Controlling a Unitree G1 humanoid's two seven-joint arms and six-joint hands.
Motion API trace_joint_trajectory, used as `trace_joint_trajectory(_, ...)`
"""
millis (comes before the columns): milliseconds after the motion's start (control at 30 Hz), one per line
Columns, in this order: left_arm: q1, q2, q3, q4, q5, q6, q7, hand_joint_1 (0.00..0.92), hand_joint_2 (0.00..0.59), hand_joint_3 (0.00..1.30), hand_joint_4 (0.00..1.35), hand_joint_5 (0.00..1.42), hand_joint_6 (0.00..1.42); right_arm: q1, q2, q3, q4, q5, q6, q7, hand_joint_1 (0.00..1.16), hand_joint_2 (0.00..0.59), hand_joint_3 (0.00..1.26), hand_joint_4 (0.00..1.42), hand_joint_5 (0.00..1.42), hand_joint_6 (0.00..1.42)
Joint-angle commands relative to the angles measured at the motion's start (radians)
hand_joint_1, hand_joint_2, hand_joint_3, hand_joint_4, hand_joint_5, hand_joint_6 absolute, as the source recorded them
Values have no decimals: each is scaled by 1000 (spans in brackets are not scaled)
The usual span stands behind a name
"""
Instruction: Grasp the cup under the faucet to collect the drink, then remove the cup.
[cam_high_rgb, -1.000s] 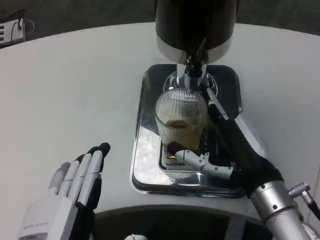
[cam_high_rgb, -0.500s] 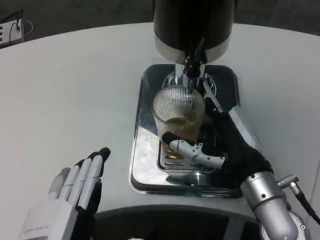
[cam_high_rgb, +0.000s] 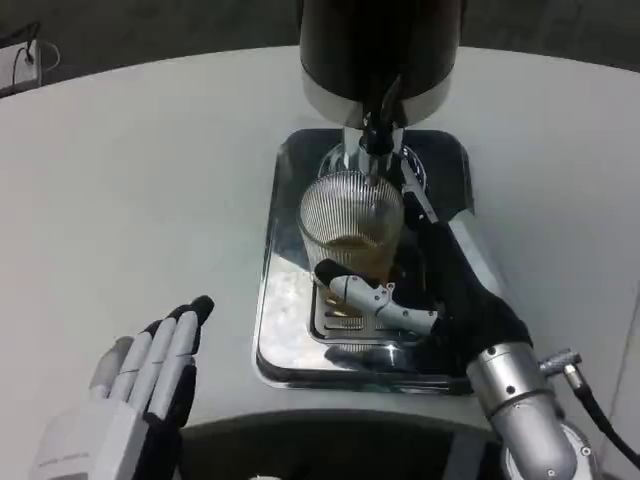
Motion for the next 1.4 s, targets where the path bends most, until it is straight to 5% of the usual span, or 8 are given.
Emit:
trace_joint_trajectory(33, 19, -1, 16, -17, -13, 12, -14, 0, 160, 0, 0, 18, 0, -28, 16, 13, 52, -2, 17, 2, 663, 208, 0, 50, 93, 196)
trace_joint_trajectory(367, 12, -1, 24, -17, -21, 16, -26, 0, 163, 0, 0, 21, 0, -14, 30, 21, 53, 2, -12, -26, 703, 195, 106, 222, 234, 310)
trace_joint_trajectory(800, 15, -2, 37, -26, -39, 32, -36, 0, 164, 0, 0, 24, 0, -16, 65, 46, 55, -2, -28, -42, 765, 194, 145, 261, 311, 400)
trace_joint_trajectory(1167, 24, -14, 61, -57, -53, 54, -51, 0, 162, 0, 0, 24, 0, -50, 106, 34, 100, -8, -11, -107, 924, 215, 292, 428, 537, 809)
trace_joint_trajectory(1400, 38, -23, 75, -73, -54, 61, -57, 0, 160, 4, 0, 24, 0, -53, 126, 23, 112, -4, -28, -160, 1110, 230, 554, 754, 943, 1375)
